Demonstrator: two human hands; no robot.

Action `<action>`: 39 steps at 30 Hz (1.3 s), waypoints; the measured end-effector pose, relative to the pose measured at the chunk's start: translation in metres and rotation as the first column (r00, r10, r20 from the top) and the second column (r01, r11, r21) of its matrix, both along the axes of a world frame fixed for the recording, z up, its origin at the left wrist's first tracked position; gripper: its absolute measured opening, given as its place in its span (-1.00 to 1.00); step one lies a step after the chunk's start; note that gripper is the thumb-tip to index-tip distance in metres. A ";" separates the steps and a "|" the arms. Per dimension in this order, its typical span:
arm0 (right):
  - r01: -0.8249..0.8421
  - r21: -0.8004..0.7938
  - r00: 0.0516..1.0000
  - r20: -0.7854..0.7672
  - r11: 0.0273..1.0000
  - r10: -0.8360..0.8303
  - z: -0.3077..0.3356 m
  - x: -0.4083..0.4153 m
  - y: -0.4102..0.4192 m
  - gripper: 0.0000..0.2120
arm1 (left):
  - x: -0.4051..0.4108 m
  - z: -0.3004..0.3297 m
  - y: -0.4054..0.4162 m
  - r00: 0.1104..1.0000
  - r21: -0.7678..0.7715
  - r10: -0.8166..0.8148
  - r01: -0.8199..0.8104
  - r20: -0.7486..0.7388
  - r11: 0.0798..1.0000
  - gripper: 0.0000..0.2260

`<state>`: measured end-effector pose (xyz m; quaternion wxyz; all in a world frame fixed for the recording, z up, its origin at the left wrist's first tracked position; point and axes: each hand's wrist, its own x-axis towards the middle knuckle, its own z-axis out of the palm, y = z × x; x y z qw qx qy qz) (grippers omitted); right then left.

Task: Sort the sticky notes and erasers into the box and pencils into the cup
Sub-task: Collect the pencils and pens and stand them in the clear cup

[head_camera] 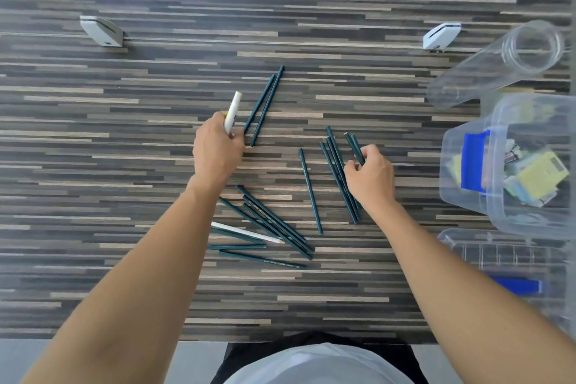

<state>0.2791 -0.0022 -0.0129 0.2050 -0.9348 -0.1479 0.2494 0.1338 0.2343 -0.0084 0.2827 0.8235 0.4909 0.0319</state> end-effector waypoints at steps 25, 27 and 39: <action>-0.200 -0.150 0.976 0.061 0.968 0.211 -0.001 -0.002 0.020 -0.87 | 0.038 -0.013 0.006 0.971 -0.043 -0.120 0.114 -0.209 0.993 -0.86; -0.167 -0.134 0.983 0.053 0.977 0.175 0.000 -0.001 0.018 -0.88 | 0.036 -0.012 0.003 0.972 -0.054 -0.117 0.109 -0.201 0.993 -0.87; 0.050 0.167 0.993 -0.111 0.985 -0.032 0.032 0.000 0.013 -0.85 | 0.025 0.023 -0.026 0.886 -0.628 0.358 -0.104 0.294 0.772 -0.85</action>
